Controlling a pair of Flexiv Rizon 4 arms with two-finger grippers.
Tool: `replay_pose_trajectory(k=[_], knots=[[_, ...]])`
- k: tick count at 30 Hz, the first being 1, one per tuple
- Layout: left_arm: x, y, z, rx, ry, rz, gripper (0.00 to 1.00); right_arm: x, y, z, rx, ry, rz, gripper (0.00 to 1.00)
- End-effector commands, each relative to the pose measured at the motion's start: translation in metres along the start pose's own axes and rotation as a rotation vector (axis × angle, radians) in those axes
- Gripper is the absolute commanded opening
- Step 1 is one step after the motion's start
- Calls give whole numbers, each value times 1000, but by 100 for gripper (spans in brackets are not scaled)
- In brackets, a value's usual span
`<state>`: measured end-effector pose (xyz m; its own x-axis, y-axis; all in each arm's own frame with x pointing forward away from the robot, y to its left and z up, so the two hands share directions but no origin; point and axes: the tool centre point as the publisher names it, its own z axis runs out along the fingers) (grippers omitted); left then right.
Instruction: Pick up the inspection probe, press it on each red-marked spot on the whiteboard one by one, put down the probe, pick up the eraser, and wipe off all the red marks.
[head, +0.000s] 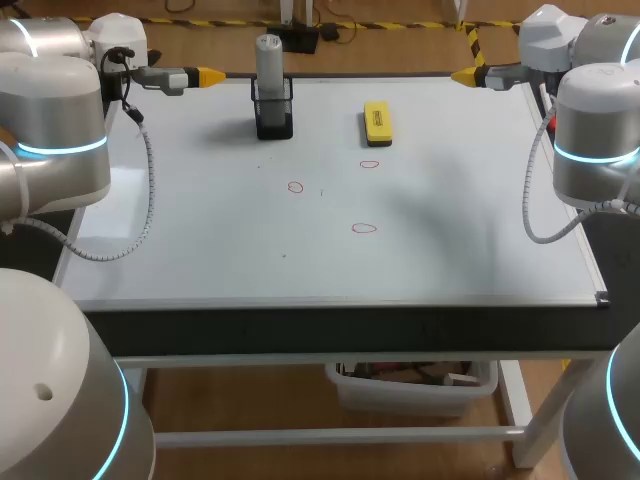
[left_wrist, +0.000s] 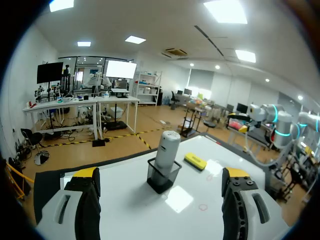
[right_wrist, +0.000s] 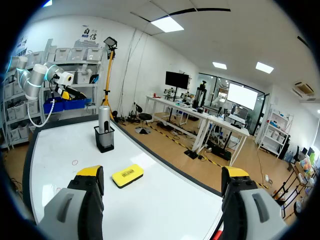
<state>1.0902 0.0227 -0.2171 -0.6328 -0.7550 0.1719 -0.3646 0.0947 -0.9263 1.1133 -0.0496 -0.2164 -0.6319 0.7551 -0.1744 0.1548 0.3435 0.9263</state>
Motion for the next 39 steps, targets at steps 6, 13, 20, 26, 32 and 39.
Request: replay_pose_trajectory(k=[6, 13, 20, 26, 32, 39], knots=[[-4, -3, 16, 25, 66, 69, 100, 0, 0, 0, 2, 0, 0, 100], [-16, -2, 41, 97, 245, 154, 100, 0, 0, 0, 2, 0, 0, 100], [-18, 3, 61, 227, 498, 214, 100, 0, 0, 0, 2, 0, 0, 100], [-16, 3, 83, 255, 596, 231, 100, 0, 0, 0, 2, 0, 0, 100], [-15, 1, 109, 266, 659, 244, 100, 0, 0, 0, 2, 0, 0, 100], [-2, -5, 128, 268, 685, 253, 100, 0, 0, 0, 2, 0, 0, 100]])
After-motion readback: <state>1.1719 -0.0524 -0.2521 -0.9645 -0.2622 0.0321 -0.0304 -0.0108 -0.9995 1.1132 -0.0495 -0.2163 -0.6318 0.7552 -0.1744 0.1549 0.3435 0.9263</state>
